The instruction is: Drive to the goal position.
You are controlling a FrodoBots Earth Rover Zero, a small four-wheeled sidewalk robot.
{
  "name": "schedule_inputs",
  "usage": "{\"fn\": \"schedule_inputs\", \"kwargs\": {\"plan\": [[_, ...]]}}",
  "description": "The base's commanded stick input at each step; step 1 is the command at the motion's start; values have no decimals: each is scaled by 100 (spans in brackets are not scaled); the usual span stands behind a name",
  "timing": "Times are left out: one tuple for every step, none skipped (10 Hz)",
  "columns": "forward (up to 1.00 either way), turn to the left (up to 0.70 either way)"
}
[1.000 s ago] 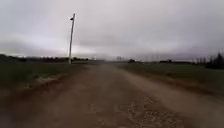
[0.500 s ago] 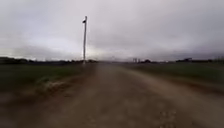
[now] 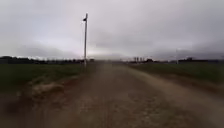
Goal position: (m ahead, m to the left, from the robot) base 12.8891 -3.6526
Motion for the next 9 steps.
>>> {"fn": "schedule_inputs", "kwargs": {"plan": [[85, -1], [85, -13], [85, -24], [85, -32], [85, -33], [85, 0], [85, 0], [85, 0], [85, 0]]}}
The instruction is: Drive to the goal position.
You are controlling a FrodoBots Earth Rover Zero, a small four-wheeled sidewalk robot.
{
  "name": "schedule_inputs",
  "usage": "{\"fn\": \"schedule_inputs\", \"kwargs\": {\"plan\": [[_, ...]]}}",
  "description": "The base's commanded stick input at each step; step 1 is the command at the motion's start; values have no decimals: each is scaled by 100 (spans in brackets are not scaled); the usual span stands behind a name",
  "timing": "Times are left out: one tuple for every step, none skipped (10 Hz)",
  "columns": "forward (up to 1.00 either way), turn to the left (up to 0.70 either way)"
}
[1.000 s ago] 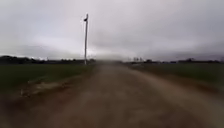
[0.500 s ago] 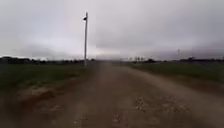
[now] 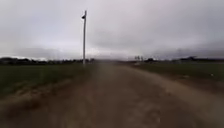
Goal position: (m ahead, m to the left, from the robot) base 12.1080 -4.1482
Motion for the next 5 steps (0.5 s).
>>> {"fn": "schedule_inputs", "kwargs": {"plan": [[85, 0], [85, 0], [85, 0], [85, 0], [85, 0]]}}
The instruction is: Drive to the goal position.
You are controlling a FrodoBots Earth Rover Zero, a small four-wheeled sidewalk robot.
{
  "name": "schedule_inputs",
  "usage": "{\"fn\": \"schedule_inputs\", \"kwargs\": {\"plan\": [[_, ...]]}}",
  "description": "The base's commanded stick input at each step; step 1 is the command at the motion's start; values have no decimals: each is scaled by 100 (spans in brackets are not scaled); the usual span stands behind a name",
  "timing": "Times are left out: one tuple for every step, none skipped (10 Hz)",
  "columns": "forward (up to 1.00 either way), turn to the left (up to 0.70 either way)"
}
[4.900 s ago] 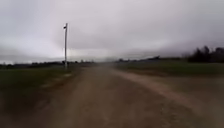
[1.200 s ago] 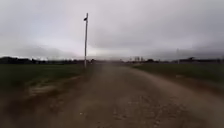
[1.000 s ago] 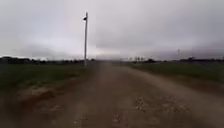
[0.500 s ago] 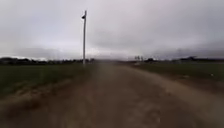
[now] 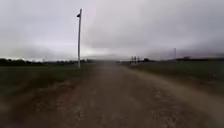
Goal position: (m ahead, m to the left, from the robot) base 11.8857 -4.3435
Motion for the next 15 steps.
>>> {"fn": "schedule_inputs", "kwargs": {"plan": [[85, 0], [85, 0], [85, 0], [85, 0], [85, 0], [85, 0], [85, 0], [85, 0], [85, 0], [85, 0], [85, 0], [85, 0], [85, 0], [85, 0], [85, 0]]}}
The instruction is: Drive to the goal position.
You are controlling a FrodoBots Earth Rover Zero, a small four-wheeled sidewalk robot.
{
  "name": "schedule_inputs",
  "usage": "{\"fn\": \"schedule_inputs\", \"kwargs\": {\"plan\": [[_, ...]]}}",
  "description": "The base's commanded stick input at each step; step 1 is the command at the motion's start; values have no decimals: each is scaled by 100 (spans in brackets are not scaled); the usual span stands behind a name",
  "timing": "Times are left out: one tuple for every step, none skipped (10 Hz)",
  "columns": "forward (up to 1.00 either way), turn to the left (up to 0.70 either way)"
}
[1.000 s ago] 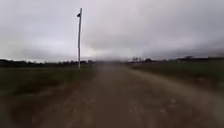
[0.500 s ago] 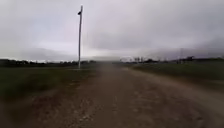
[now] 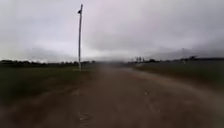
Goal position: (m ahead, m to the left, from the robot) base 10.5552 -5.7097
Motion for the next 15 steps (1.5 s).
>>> {"fn": "schedule_inputs", "kwargs": {"plan": [[85, 0], [85, 0], [85, 0], [85, 0], [85, 0], [85, -29], [85, -32], [85, -32], [85, -31], [85, -31], [85, -31], [85, -26], [85, -12], [85, 0], [85, 0]]}}
